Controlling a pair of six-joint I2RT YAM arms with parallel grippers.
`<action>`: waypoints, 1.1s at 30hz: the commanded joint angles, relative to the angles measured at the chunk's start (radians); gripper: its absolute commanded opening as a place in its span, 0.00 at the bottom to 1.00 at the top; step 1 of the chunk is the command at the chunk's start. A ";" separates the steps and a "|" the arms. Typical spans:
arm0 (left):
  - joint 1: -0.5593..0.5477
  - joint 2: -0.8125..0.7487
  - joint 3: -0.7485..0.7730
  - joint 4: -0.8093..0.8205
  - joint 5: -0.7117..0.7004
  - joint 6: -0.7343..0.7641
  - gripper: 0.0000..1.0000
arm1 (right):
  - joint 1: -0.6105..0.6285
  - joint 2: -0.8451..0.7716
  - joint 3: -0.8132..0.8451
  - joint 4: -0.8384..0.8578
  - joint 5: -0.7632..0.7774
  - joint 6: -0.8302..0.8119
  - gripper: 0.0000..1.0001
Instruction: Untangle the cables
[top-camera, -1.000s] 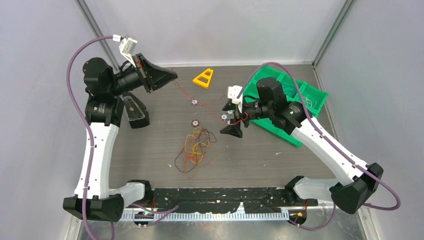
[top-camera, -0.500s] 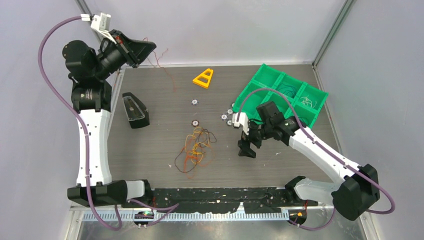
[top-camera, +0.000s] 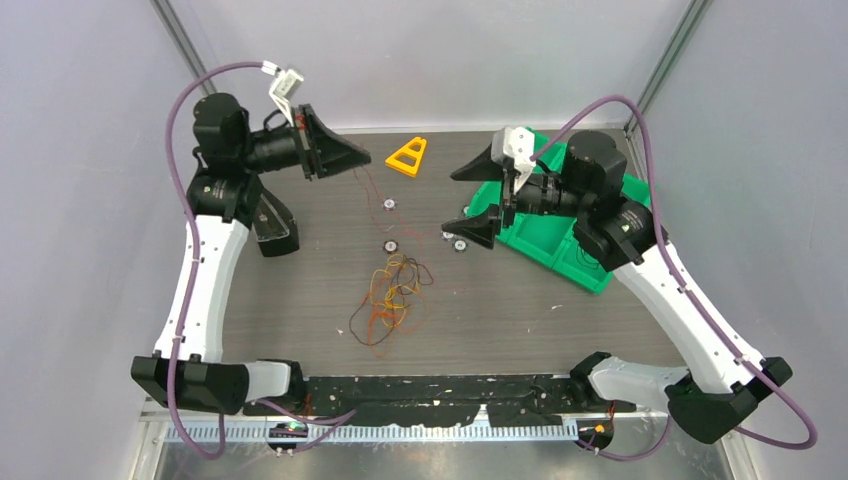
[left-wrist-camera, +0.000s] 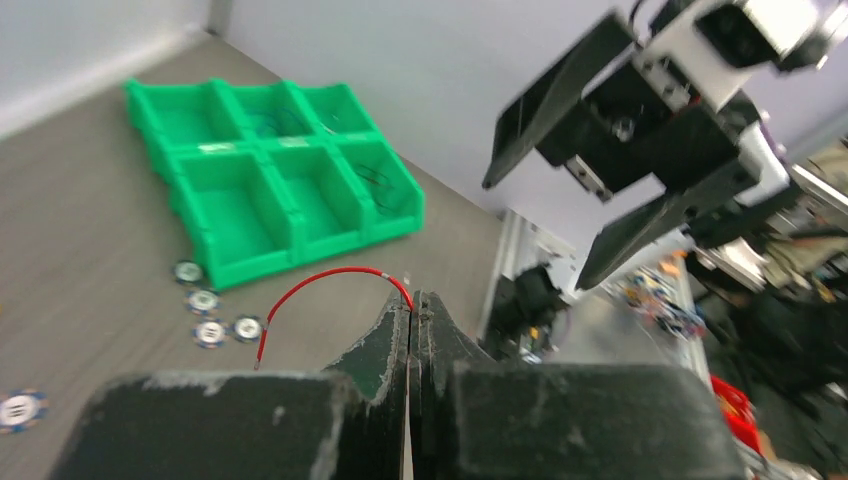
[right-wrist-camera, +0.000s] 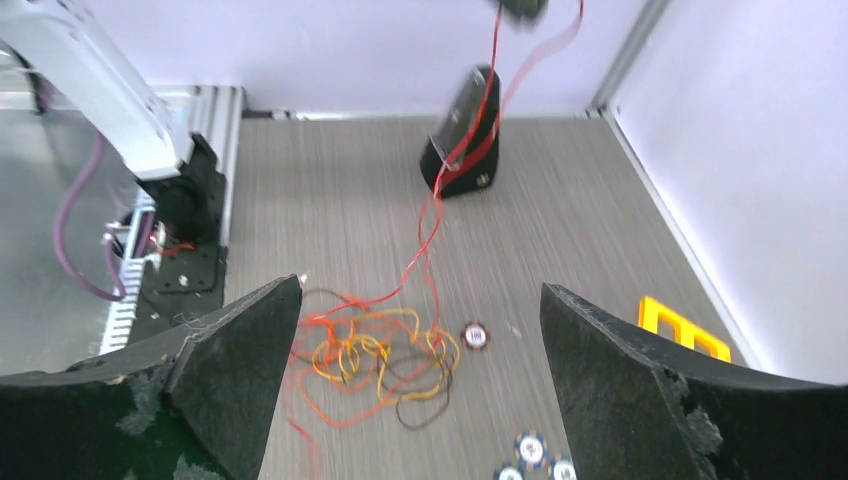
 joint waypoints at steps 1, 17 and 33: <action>-0.073 -0.060 -0.028 -0.006 0.111 0.015 0.00 | 0.038 0.074 0.102 0.085 -0.084 0.087 0.95; -0.275 -0.066 -0.061 0.196 0.212 -0.183 0.00 | 0.180 0.242 0.113 0.365 -0.154 0.317 0.98; -0.256 -0.019 0.006 0.456 0.207 -0.370 0.00 | 0.180 0.245 -0.002 0.464 -0.143 0.353 0.34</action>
